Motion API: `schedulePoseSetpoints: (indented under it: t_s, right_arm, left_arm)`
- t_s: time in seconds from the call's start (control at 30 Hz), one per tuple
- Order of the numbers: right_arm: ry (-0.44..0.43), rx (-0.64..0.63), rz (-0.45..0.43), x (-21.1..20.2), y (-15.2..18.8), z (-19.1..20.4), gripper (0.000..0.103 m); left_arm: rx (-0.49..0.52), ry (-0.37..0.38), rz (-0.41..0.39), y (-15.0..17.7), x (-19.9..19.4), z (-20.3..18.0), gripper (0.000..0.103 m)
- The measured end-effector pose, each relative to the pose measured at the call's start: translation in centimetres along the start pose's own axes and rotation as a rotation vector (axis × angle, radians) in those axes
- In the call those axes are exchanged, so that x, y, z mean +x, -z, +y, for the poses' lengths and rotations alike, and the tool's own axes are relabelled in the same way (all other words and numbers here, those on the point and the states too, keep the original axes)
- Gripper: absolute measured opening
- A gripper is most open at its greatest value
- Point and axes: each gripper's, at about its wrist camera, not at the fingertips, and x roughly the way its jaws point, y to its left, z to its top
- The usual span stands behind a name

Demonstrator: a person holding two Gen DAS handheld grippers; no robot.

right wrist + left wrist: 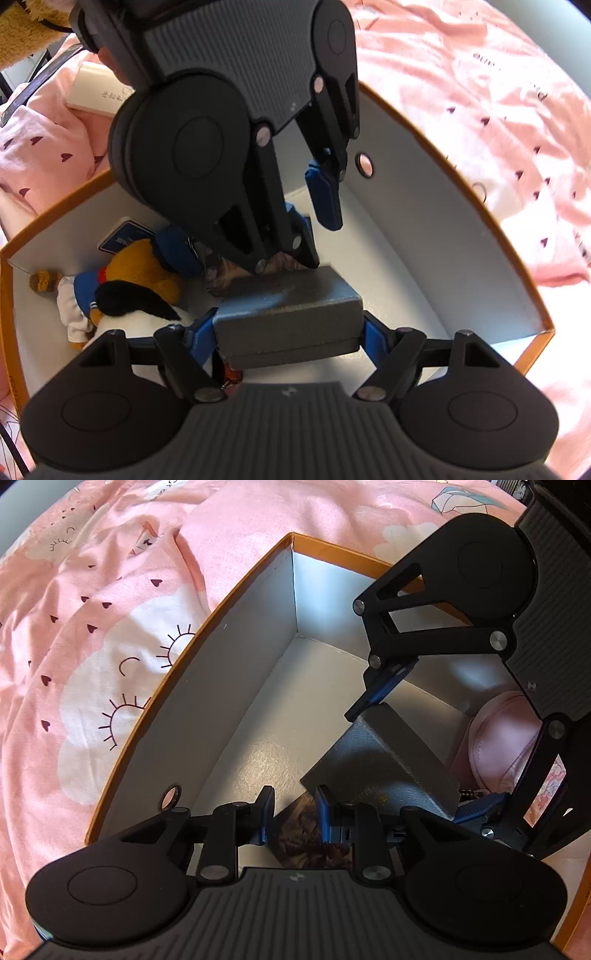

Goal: Organize objects
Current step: 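Lower the photo card box into the box with the left tool while the right tool lowers the black box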

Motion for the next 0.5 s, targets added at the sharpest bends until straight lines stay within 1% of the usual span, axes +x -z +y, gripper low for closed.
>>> schedulePoseSetpoints:
  t_s: [0.17,0.23,0.33,0.4,0.5]
  right_arm:
    - [-0.024,-0.01,0.091,1.0,0.4,-0.8,0.079]
    - [-0.029,-0.01,0.12,1.2,0.4,-1.2,0.079]
    - [-0.026,-0.031,0.181,1.9,0.3,-1.5,0.079]
    - [-0.015,-0.057,0.211,2.4,0.3,-1.6,0.079]
    - [-0.009,-0.067,0.227,2.8,0.1,-2.0,0.079]
  left_arm:
    - [-0.018,0.041,0.02,-0.4,1.8,-0.1,0.029]
    - [-0.04,0.034,0.04,-0.5,2.5,-0.1,0.03]
    - [-0.1,0.056,0.069,-0.6,3.2,0.2,0.031]
    - [-0.148,0.042,0.096,-0.7,3.5,0.4,0.033]
    - [-0.235,0.025,0.139,-0.7,3.7,0.9,0.033]
